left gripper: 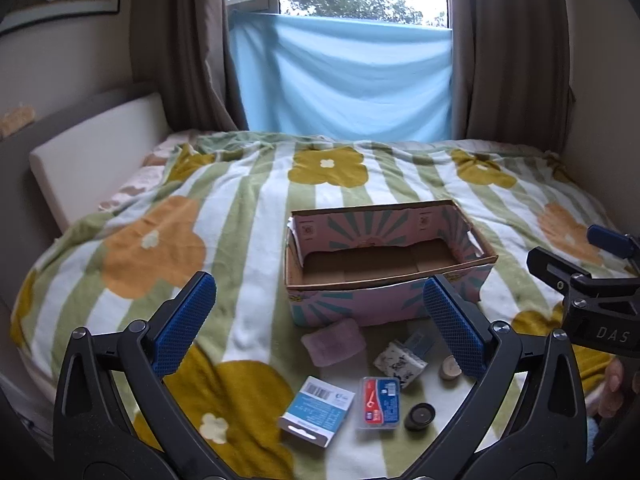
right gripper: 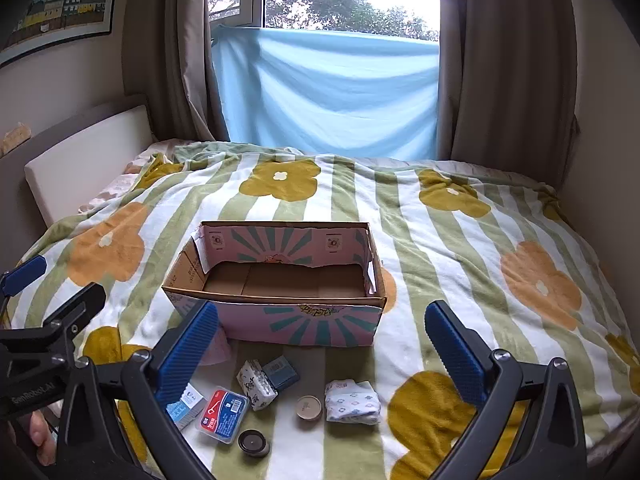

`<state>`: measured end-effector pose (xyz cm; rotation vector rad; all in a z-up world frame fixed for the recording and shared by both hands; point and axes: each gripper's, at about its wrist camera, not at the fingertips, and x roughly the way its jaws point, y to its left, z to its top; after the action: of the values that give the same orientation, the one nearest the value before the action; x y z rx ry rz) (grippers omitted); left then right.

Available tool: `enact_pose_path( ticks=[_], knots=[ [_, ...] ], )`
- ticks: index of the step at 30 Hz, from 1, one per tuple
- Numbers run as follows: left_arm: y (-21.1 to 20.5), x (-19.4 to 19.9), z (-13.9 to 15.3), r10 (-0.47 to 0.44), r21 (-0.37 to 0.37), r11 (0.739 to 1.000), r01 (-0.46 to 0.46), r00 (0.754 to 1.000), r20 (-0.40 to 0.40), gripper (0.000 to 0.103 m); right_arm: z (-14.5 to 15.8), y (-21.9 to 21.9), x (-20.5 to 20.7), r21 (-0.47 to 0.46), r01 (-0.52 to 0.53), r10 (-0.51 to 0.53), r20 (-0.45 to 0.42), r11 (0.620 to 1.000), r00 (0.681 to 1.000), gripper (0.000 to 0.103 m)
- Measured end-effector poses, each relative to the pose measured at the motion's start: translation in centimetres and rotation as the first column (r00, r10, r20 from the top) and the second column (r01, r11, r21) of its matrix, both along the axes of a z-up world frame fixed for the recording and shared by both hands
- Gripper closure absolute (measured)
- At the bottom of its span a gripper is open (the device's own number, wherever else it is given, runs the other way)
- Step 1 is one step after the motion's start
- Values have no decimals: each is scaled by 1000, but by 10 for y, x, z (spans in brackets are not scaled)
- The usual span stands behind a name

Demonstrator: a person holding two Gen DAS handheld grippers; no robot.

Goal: Organize objects

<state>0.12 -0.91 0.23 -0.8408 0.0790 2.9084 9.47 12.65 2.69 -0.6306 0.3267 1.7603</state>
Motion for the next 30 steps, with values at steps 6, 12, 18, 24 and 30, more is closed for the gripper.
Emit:
enact_pose_path(
  ticks=[6,12,18,24,30],
  knots=[
    [0,0,-2,-139,4,990,139,990,4,0,0,0,-2,-5,7,-7,1,1000,1000,1],
    [4,1,-5,-160,-2,987,160,987,4,0,0,0,-4,-3,8,-8,12,1000,1000,1],
    [5,1,-6,-174,-2,985,174,985,7,0,-1,0,-4,-1,9,-9,9,1000,1000,1],
    [3,2,-7,-187,0,982,187,982,3,0,-1,-1,-5,0,13,-13,10,1000,1000,1],
    [2,1,-8,-201,0,980,201,979,19,0,-1,-3,-5,-3,13,-13,5,1000,1000,1]
  ],
)
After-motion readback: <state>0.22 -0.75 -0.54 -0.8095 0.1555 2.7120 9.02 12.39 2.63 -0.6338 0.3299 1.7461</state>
